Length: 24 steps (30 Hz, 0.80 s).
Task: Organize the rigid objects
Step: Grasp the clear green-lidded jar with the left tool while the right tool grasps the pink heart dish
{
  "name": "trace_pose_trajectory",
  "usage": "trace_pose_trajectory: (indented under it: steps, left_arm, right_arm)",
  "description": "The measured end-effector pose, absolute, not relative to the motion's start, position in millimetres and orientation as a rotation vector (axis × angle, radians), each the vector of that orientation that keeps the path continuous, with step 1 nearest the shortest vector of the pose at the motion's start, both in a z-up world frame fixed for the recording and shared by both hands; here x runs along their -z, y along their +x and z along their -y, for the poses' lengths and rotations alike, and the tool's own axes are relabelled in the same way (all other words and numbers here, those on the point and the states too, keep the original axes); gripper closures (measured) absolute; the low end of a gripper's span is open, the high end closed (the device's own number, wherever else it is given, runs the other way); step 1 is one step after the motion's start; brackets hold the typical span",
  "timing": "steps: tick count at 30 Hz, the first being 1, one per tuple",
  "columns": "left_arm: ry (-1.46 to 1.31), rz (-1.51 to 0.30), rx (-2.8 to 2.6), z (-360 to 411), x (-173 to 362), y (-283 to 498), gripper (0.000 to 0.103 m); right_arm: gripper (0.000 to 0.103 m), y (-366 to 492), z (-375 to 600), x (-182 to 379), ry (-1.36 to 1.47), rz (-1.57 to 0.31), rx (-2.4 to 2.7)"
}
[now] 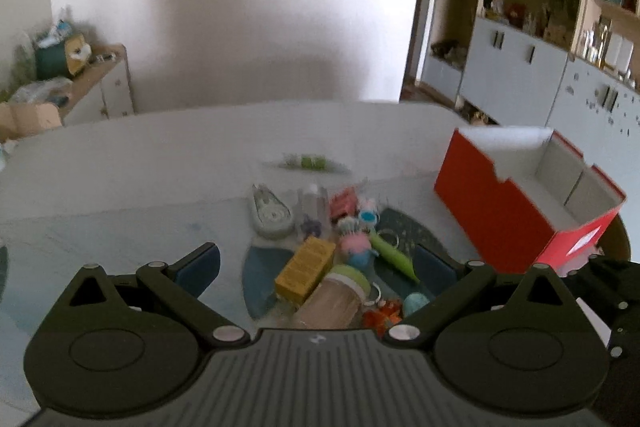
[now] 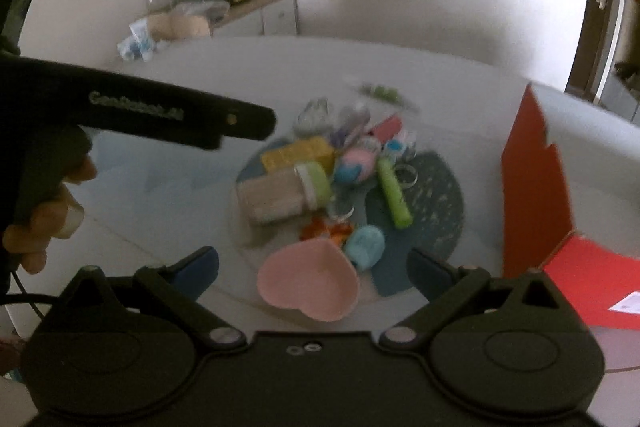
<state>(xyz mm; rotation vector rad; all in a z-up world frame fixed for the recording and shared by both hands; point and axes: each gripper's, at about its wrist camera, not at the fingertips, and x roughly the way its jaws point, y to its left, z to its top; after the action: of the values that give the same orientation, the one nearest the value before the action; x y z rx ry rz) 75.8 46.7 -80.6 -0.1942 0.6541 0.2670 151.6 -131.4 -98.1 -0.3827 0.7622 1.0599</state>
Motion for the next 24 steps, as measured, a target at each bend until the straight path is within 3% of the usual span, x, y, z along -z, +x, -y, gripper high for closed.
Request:
trace_pose_trajectory:
  steps: [13,24]
  left_arm:
    - [-0.169,-0.822,-0.257,-49.8,150.8,113.4,0.001]
    - [-0.211,-0.885,-0.228,-54.2,164.3,127.5,0.033]
  right_arm:
    - [0.013,159.7,109.4,137.4,-0.464,-0.842,-1.093]
    - [0.024,161.4,102.4,149.0,-0.502,-0.849,-1.089]
